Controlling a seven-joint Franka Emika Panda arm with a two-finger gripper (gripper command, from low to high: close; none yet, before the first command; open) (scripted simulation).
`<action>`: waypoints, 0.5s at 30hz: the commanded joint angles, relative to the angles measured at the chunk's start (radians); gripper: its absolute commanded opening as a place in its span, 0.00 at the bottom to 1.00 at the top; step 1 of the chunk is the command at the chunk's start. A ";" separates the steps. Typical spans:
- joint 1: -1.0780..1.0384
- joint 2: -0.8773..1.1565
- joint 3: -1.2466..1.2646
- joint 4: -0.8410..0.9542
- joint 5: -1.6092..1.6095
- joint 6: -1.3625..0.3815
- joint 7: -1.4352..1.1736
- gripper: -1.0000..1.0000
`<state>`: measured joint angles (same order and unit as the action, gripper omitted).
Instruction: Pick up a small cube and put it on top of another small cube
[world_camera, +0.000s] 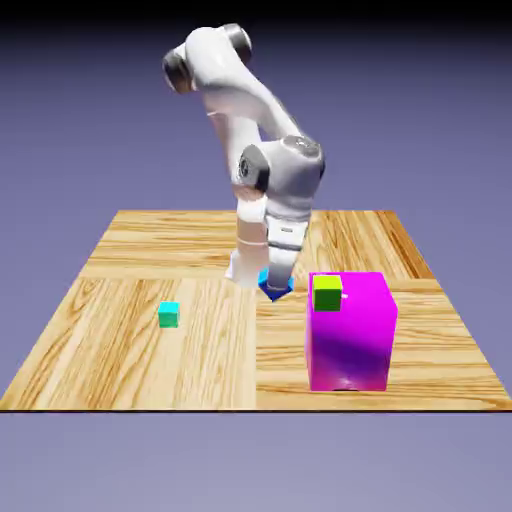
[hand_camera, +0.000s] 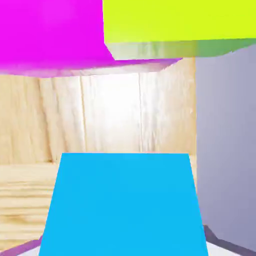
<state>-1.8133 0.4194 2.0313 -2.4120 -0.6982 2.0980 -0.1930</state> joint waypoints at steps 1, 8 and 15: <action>-0.022 -0.002 0.036 -0.005 -0.021 0.006 -0.014 0.00; -0.176 -0.018 0.290 -0.037 -0.151 0.044 -0.118 0.00; -0.330 -0.034 0.544 -0.070 -0.281 0.081 -0.223 0.00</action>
<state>-2.1436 0.3854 2.5749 -2.4819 -0.9778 2.1783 -0.4166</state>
